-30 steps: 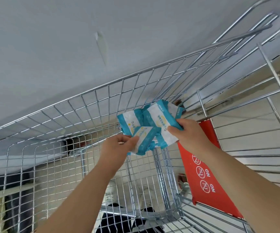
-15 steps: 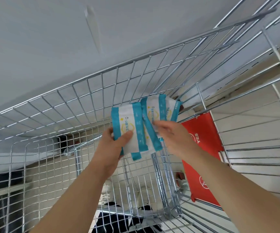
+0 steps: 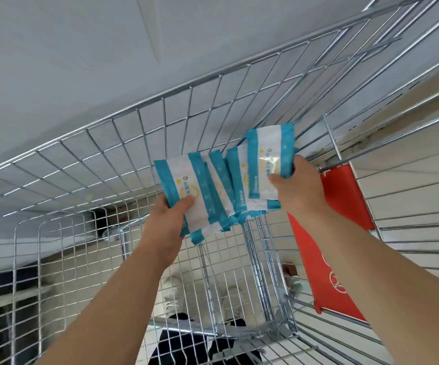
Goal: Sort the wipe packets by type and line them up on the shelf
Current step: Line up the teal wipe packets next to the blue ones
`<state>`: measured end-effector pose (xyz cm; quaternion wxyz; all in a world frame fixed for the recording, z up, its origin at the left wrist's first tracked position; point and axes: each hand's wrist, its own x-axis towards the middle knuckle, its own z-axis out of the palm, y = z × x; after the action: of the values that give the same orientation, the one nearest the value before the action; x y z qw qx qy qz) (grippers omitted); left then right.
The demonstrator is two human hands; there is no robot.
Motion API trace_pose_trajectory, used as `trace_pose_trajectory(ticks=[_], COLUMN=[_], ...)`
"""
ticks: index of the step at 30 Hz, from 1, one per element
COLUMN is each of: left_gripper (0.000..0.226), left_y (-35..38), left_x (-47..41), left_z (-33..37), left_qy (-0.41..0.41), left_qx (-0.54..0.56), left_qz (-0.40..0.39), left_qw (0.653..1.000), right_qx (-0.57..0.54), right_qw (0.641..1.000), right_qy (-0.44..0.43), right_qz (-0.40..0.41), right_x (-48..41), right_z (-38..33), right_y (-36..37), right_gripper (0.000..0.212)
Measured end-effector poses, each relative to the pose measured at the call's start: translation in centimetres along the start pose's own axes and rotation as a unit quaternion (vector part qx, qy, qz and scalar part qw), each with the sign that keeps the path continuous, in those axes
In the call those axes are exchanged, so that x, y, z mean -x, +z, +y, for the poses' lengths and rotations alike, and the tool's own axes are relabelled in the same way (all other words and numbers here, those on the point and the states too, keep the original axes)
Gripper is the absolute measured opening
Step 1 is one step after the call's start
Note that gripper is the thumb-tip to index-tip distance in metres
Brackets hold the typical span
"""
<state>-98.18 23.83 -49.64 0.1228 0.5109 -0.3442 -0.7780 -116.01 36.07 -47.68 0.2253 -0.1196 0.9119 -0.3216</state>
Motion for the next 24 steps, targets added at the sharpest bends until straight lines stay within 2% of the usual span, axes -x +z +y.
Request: trace_pose_trajectory(ticks=[3,7,10,14,17,20,24], left_gripper=[0.022,0.019,0.019,0.024,0.024,0.024,0.022], left_y=[0.0,-0.2,-0.4,-0.8,-1.2,-1.5,-2.1], left_x=[-0.3,-0.4,-0.4,-0.7,-1.1,-1.0,0.6], left_z=[0.0,0.0,-0.1,0.2,0.6,1.1,1.9], left_qy=[0.005,0.007,-0.01,-0.022,-0.019,-0.002,0.018], left_qx=[-0.024,-0.029,-0.014,-0.026,-0.053,-0.08,-0.099], left_qz=[-0.008,-0.012,-0.021,-0.039,-0.059,-0.068,-0.066], left_qw=[1.0,0.999,1.0,0.999,0.997,0.994,0.993], right_qx=[-0.007,-0.046,-0.008,-0.019,-0.039,-0.045,-0.028], right_qw=[0.999,0.999,1.0,0.999,0.998,0.998,0.999], right_qy=[0.014,0.015,0.004,0.022,0.039,0.026,-0.022], right_qz=[0.036,-0.004,-0.026,-0.03,-0.002,0.028,0.031], right_x=[0.5,1.4,2.0,1.9,1.9,2.4,3.7], right_z=[0.2,-0.1,-0.2,-0.6,-1.1,-1.8,-2.6], right_y=[-0.5,-0.2,0.9,2.2,2.0,1.6,0.8], right_gripper=[0.022,0.021,0.012,0.008,0.01,0.018,0.017])
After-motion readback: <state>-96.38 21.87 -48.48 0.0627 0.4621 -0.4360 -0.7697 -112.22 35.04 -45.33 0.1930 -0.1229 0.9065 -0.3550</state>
